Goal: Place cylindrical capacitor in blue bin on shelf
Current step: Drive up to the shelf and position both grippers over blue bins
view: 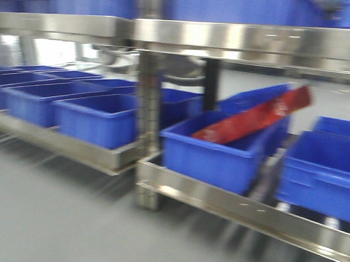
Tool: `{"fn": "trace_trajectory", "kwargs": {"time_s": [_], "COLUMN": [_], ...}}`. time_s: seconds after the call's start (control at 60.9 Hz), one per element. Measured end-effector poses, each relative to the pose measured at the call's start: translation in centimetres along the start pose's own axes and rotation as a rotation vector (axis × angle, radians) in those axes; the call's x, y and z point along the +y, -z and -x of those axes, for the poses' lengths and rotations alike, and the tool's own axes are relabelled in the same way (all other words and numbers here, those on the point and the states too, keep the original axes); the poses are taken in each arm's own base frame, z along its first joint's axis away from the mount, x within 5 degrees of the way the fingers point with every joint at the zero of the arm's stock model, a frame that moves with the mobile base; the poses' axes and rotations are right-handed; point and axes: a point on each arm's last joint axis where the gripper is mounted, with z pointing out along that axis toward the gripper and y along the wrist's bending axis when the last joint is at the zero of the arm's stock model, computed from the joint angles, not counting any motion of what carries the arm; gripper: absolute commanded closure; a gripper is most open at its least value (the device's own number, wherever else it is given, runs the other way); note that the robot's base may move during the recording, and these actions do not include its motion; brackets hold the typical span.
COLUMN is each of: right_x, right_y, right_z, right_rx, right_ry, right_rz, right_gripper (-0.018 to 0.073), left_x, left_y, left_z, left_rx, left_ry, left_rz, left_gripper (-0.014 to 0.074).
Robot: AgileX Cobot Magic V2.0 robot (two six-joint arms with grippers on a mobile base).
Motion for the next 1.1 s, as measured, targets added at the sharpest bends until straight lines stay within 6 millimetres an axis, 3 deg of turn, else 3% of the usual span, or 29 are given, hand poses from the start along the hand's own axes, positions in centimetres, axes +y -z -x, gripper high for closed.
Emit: {"fn": "trace_trajectory", "kwargs": {"time_s": [1.1], "right_x": [0.00], "right_y": [0.00], "right_z": [0.00], "right_rx": [0.000], "right_ry": [0.000], "right_rz": [0.000], "right_gripper": [0.0708], "left_x": [0.00], "left_y": [0.00], "left_z": [0.00], "left_rx": [0.000], "left_ry": [0.000], "left_rz": [0.000], "left_gripper": [0.0707]}}
